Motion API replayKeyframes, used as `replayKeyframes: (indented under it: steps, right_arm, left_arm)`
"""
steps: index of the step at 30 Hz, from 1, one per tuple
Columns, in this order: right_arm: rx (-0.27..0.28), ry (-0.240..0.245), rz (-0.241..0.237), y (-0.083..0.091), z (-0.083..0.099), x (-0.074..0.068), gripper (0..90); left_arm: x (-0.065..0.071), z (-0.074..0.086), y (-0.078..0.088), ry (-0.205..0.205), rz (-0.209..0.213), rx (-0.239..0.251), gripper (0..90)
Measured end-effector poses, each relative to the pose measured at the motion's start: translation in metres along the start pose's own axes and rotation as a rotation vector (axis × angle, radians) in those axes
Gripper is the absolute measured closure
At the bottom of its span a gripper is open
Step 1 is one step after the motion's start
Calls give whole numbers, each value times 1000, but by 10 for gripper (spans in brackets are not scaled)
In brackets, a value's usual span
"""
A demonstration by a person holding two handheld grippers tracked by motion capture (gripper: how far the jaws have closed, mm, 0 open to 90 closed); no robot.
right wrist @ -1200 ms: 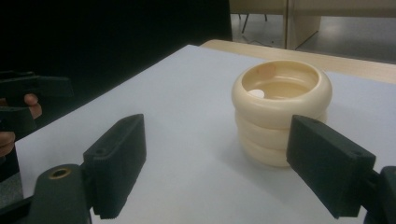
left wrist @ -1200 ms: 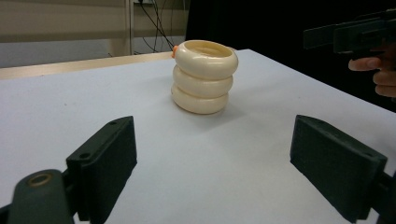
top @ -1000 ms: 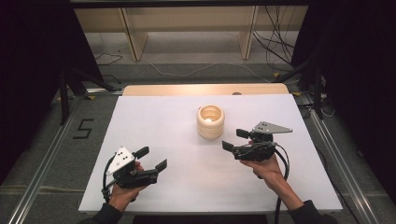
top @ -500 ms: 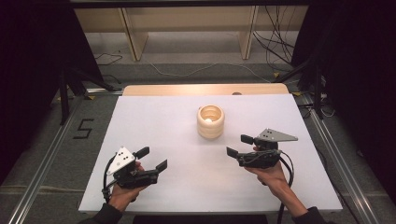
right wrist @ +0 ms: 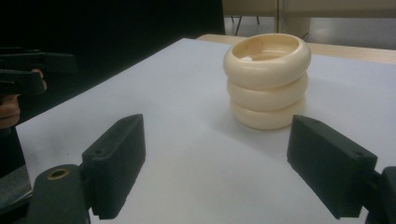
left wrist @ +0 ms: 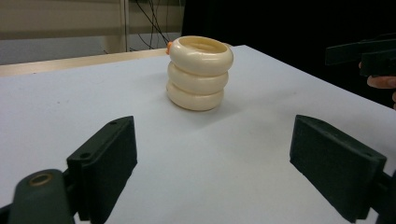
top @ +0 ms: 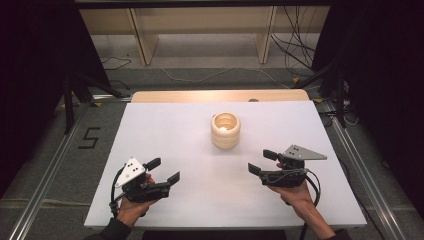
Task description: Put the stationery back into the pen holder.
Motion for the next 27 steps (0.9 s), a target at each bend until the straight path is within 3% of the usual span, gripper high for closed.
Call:
replayKeyframes:
  steps: [21, 27]
  right_arm:
    - [0, 17, 40, 15, 22, 2, 200]
    - [-8, 50, 73, 21, 27, 5, 200]
  left_arm:
    - [4, 1, 0, -2, 17, -11, 144]
    - [8, 3, -1, -11, 34, -30, 144]
Point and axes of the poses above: each handheld gripper's, and its own axes: y roughly backward along the jaws, z roughly out of its underside, x roughly to its right, the point moved 5 cm from there along -y, roughly forward along the jaws, and after that the axes turned 3 degrees about z, right-handed, at the moved point
